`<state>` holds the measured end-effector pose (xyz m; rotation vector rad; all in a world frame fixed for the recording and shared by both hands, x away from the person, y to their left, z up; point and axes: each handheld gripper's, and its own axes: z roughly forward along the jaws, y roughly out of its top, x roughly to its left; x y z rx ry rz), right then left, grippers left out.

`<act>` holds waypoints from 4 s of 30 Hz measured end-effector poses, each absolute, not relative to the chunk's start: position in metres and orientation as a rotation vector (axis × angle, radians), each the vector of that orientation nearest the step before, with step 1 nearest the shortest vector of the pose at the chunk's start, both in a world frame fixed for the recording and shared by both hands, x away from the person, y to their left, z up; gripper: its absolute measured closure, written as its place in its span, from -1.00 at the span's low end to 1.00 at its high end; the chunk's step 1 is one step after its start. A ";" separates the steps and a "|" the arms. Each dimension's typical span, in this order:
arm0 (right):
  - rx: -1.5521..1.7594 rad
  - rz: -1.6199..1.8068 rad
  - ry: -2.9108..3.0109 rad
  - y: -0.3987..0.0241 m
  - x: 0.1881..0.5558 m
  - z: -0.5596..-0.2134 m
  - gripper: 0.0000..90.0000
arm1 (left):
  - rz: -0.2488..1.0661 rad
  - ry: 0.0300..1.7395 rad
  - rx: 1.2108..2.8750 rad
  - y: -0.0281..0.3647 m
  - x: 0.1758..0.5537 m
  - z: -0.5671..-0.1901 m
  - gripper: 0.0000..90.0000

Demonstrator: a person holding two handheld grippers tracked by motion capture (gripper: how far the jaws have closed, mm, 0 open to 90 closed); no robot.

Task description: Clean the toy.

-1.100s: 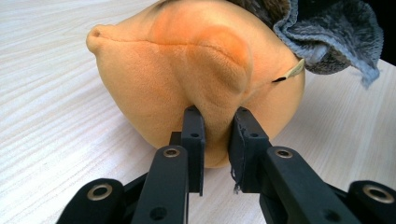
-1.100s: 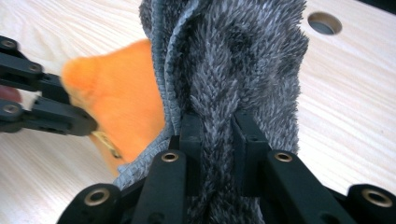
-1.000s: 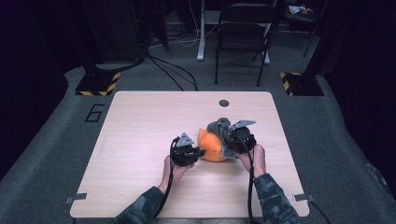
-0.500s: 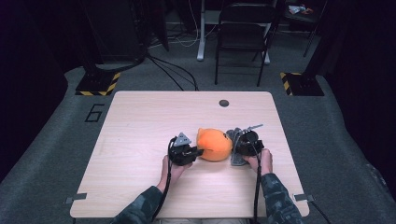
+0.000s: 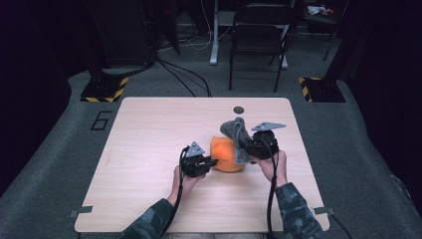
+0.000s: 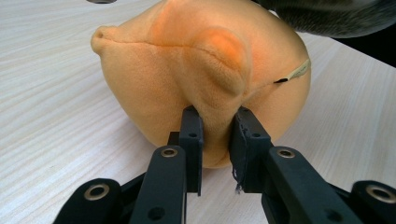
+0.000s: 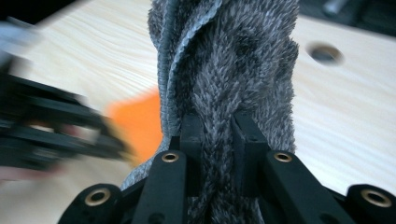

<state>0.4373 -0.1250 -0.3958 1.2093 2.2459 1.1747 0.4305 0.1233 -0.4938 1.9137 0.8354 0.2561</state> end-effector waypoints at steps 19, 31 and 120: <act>1.182 1.046 2.311 -0.107 0.443 -0.424 0.69 | 0.262 0.806 1.940 0.123 0.430 -0.494 0.67; 1.402 0.959 2.256 -0.150 0.463 -0.449 0.68 | 0.268 0.804 1.939 0.122 0.431 -0.495 0.67; 1.431 0.832 2.248 -0.140 0.463 -0.474 0.70 | 0.272 0.888 1.933 0.128 0.429 -0.491 0.78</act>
